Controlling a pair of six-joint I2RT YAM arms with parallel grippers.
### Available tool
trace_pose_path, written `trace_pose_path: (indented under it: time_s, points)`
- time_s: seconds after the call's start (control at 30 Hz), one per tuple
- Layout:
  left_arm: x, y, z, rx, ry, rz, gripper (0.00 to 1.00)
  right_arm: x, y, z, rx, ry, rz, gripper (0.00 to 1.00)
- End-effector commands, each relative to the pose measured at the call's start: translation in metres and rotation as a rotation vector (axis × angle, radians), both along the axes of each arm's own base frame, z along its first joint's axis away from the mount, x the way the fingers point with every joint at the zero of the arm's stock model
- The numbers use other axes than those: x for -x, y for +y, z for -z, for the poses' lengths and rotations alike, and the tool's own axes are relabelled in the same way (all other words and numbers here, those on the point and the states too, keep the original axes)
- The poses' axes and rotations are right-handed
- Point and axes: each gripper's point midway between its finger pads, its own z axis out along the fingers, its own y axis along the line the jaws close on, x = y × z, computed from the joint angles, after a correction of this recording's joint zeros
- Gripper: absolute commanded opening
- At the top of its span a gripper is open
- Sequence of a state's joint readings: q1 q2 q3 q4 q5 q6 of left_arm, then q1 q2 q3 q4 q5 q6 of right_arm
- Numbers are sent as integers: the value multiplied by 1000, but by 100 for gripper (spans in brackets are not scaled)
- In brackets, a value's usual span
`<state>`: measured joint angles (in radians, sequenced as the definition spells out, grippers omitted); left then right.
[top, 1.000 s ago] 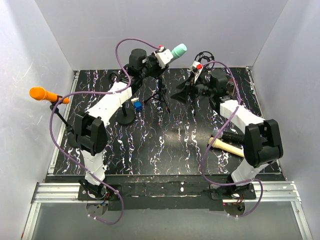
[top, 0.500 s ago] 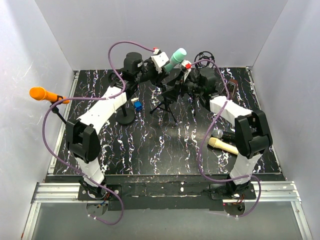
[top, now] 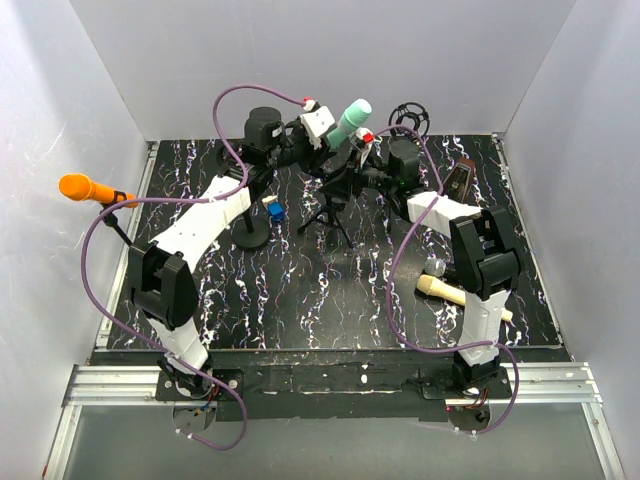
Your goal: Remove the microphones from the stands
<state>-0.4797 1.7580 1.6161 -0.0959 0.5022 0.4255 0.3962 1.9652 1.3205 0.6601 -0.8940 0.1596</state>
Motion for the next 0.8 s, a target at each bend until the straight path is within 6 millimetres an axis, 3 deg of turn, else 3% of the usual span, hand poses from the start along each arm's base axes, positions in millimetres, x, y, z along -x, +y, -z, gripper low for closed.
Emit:
trace_pose_path:
  time_s: [0.0,0.07,0.17,0.27,0.37,0.47,0.63,0.7,0.77]
  points:
    - [24,4,-66,78,-98,20,0,8,2,-3,-26,-22,-21,37]
    - [28,0,-65,75,-96,42,0,12,7,-1,-19,-17,-29,29]
    - [46,-16,-60,26,-147,134,0,14,13,6,9,-9,-5,24]
    - [70,-40,-57,-31,-238,215,0,19,19,16,50,-6,16,23]
    - [80,-51,-57,-59,-280,252,0,26,22,23,62,16,10,23]
    - [73,-49,-64,-44,-268,201,0,28,21,28,68,44,14,23]
    - [50,-30,-92,43,-221,55,0,32,17,35,77,82,26,23]
    - [49,-27,-101,63,-227,35,0,33,17,34,72,90,27,31]
    - [51,-27,-108,78,-222,35,0,35,15,23,49,82,18,46]
